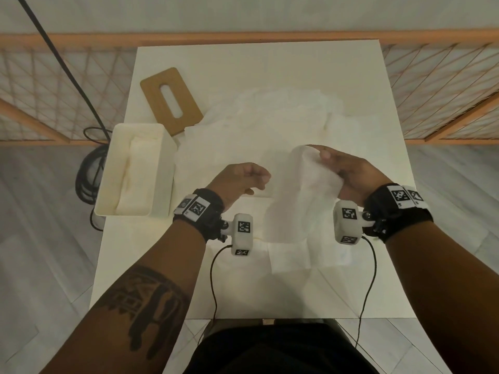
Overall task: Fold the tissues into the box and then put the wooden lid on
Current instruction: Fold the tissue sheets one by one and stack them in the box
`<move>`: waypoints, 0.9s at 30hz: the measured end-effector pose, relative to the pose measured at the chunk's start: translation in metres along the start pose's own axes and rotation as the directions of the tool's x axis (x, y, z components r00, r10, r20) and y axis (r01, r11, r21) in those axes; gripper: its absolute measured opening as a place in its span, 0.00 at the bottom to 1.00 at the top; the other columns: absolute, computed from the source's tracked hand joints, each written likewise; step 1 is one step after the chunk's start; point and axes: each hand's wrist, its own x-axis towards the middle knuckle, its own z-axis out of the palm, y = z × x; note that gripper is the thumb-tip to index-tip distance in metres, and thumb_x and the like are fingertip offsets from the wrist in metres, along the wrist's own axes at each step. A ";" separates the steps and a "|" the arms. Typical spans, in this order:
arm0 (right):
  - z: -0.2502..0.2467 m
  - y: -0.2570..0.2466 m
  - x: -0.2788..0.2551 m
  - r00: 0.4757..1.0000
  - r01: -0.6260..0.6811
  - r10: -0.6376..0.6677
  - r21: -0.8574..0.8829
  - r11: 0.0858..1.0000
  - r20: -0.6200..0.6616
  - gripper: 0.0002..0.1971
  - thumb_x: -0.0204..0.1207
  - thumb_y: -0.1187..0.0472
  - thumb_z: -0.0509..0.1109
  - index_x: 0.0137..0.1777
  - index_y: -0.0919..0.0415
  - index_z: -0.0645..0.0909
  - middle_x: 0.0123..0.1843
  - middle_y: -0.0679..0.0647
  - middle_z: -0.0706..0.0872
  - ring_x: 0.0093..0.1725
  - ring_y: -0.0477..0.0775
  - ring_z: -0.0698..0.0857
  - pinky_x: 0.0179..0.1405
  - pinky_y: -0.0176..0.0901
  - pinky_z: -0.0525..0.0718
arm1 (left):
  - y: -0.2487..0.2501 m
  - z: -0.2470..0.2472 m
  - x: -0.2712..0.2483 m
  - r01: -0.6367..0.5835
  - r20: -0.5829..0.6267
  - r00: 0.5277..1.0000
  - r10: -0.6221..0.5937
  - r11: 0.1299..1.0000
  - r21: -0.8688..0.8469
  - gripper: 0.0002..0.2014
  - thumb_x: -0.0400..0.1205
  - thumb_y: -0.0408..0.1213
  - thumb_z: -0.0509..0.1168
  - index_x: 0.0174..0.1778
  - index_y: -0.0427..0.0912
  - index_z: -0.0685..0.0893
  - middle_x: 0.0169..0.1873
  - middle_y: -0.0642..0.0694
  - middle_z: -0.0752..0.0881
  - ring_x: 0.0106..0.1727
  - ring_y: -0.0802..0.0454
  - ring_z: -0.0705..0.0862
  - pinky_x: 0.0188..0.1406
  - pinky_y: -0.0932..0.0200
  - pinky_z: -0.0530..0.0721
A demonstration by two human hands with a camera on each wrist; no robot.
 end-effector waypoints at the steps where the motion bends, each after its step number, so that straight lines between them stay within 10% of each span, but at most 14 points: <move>1: -0.002 0.002 -0.001 0.999 -0.030 0.030 0.019 0.999 0.018 0.27 0.84 0.55 0.65 0.81 0.63 0.73 0.67 0.63 0.83 0.62 0.64 0.84 0.55 0.53 0.88 | -0.001 0.000 -0.001 0.007 -0.018 1.000 -0.008 0.999 -0.035 0.07 0.75 0.41 0.74 0.48 0.47 0.88 0.43 0.53 0.88 0.51 0.52 0.85 0.50 0.56 0.78; 7: 0.000 0.005 -0.004 0.986 -0.049 0.035 0.084 0.995 0.162 0.31 0.78 0.73 0.66 0.83 0.67 0.69 0.70 0.71 0.77 0.61 0.70 0.83 0.59 0.58 0.87 | -0.003 0.020 -0.009 0.172 0.081 0.982 -0.171 0.985 -0.004 0.25 0.78 0.56 0.71 0.66 0.45 0.82 0.68 0.44 0.84 0.61 0.49 0.84 0.54 0.55 0.80; 13: 0.010 -0.001 -0.002 0.974 -0.024 -0.006 0.128 0.991 0.225 0.31 0.79 0.74 0.66 0.83 0.67 0.68 0.72 0.71 0.79 0.65 0.71 0.83 0.63 0.60 0.85 | -0.009 0.040 -0.027 0.253 0.255 0.955 -0.154 0.870 -0.422 0.27 0.74 0.53 0.77 0.65 0.41 0.85 0.56 0.43 0.90 0.60 0.44 0.87 0.67 0.42 0.82; 20: 0.003 0.022 -0.006 0.948 -0.319 0.318 -0.040 0.947 -0.015 0.21 0.82 0.70 0.71 0.74 0.71 0.79 0.68 0.67 0.88 0.63 0.65 0.90 0.51 0.52 0.92 | -0.015 0.000 -0.033 -0.037 -0.130 0.991 -0.027 0.888 -0.459 0.09 0.80 0.29 0.71 0.55 0.39 0.90 0.52 0.41 0.93 0.52 0.44 0.91 0.54 0.49 0.90; 27: 0.008 0.054 0.003 0.954 -0.232 0.212 -0.075 0.970 -0.213 0.19 0.80 0.70 0.74 0.70 0.62 0.84 0.64 0.61 0.91 0.63 0.63 0.90 0.65 0.59 0.88 | -0.038 -0.026 -0.038 -0.045 -0.305 0.952 0.013 0.994 -0.097 0.11 0.79 0.27 0.75 0.46 0.50 0.94 0.46 0.44 0.94 0.44 0.42 0.92 0.44 0.52 0.88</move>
